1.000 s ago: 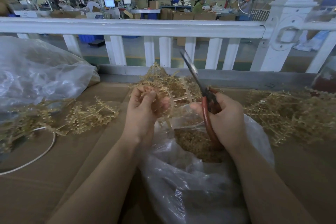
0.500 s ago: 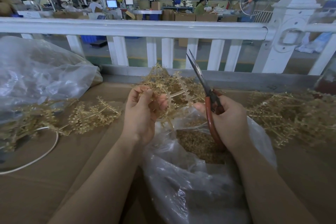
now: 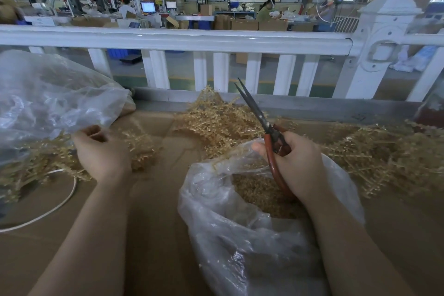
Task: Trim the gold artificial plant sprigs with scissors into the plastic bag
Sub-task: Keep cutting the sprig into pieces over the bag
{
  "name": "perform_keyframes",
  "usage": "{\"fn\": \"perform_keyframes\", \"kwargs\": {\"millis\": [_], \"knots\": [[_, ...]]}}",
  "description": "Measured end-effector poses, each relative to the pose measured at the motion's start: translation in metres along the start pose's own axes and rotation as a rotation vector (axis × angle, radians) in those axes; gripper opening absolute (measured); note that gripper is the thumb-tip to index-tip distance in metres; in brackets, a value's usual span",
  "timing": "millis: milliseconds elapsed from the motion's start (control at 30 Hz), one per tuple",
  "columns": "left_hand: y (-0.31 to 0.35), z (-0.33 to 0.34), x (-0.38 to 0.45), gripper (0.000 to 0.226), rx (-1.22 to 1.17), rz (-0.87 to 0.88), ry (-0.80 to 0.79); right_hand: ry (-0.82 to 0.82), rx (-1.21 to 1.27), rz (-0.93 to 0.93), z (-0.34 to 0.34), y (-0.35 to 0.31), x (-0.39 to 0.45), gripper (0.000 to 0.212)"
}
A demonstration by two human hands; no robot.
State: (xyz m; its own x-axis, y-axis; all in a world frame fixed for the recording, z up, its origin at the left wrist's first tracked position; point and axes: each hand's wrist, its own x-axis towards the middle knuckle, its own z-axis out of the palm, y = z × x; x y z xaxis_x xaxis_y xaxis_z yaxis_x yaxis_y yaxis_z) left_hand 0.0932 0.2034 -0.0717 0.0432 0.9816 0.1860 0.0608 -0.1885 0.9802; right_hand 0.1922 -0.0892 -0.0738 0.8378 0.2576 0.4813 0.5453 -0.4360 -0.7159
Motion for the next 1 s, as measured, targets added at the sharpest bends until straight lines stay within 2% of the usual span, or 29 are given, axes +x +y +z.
{"fn": "perform_keyframes", "kwargs": {"millis": [133, 200, 233, 300, 400, 467, 567, 667, 800, 900, 967, 1000], "knots": [[-0.006, 0.000, 0.002, 0.028, 0.280, -0.036, 0.076, -0.077, -0.054, 0.044, 0.000, 0.005, 0.001, 0.070], [-0.003, 0.001, -0.002, 0.039, 0.410, -0.011, 0.132, -0.110, -0.118, 0.044, 0.001, 0.006, 0.002, 0.066], [0.001, 0.001, -0.006, 0.044, 0.439, 0.058, 0.166, -0.120, -0.142, 0.041, 0.001, 0.006, 0.003, 0.063], [0.008, 0.003, -0.017, 0.044, 0.445, 0.314, 0.149, -0.139, -0.176, 0.038, 0.000, 0.007, 0.004, 0.058], [0.018, 0.013, -0.044, 0.014, 0.424, 0.765, -0.155, -0.146, -0.216, 0.034, 0.000, 0.007, 0.004, 0.054], [0.022, 0.020, -0.065, 0.004, 0.396, 0.876, -0.437, -0.161, -0.269, 0.025, 0.000, 0.006, 0.004, 0.058], [0.018, 0.028, -0.086, 0.010, 0.496, 0.823, -0.715, -0.194, -0.314, 0.028, 0.000, 0.005, 0.005, 0.058], [0.014, 0.032, -0.087, 0.022, 0.705, 0.722, -0.815, -0.203, -0.325, 0.017, -0.001, 0.004, 0.006, 0.047], [0.011, 0.031, -0.084, 0.015, 0.744, 0.730, -0.813, -0.206, -0.364, 0.009, 0.001, 0.003, 0.006, 0.046], [0.007, 0.030, -0.086, 0.023, 0.729, 0.773, -0.734, -0.212, -0.395, 0.017, 0.001, 0.002, 0.006, 0.040], [0.008, 0.028, -0.086, 0.026, 0.611, 0.758, -0.634, -0.214, -0.381, 0.019, 0.001, 0.002, 0.006, 0.039], [0.010, 0.028, -0.085, 0.025, 0.493, 0.689, -0.603, -0.212, -0.370, 0.020, 0.000, 0.002, 0.006, 0.038]]}}
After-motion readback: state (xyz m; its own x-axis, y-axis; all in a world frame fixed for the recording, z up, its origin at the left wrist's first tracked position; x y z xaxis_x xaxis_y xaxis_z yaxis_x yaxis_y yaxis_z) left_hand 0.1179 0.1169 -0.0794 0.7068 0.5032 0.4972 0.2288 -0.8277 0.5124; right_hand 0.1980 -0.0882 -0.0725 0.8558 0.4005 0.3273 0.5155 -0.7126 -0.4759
